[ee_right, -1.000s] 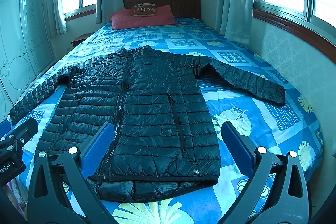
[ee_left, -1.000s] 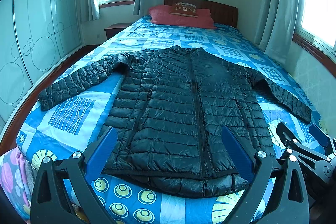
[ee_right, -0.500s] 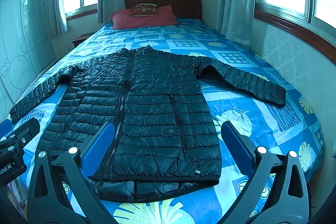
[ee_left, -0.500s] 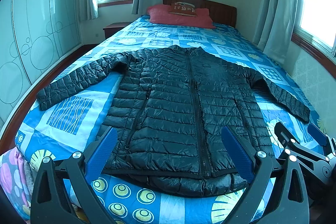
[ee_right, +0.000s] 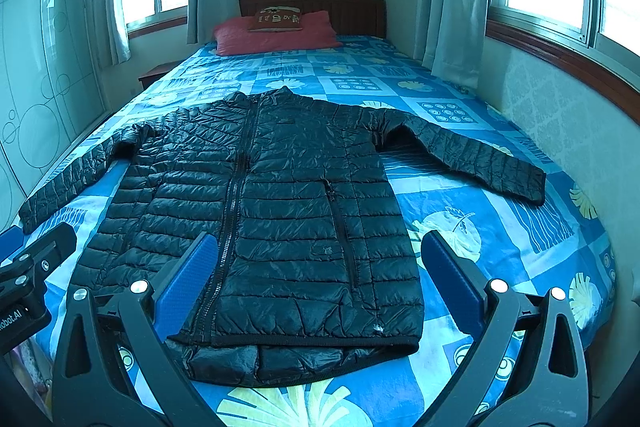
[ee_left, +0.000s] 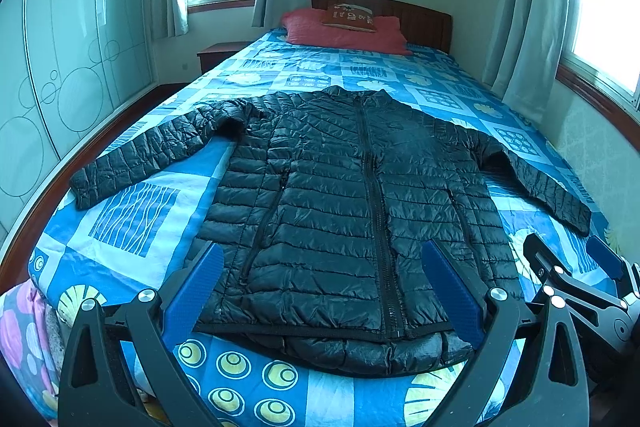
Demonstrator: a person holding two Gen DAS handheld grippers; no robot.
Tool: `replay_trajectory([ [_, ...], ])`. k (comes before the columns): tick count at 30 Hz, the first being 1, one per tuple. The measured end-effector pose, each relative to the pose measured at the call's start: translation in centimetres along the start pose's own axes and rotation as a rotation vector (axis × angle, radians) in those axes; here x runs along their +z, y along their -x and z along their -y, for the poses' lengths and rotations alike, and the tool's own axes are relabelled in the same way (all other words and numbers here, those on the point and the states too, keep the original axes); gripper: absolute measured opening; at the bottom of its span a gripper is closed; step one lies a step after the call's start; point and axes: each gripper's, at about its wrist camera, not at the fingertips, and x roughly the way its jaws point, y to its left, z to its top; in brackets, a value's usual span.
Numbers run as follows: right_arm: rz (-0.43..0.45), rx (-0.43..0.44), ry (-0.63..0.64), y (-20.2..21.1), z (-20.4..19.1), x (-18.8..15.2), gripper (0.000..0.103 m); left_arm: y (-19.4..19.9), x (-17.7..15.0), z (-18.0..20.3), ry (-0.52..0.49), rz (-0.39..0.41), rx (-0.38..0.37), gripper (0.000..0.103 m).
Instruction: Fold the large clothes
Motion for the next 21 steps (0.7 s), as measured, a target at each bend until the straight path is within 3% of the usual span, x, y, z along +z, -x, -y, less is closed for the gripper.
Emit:
replay_trajectory([
  [13,-0.005,0.01,0.002,-0.4,-0.6,0.2,0.101,-0.1,0.1,-0.1,0.0,-0.002,0.001,0.098],
  [21,-0.076,0.06,-0.106,-4.8,2.5,0.3,0.101,-3.9,0.9,-2.6,0.073,-0.069,0.041,0.098],
])
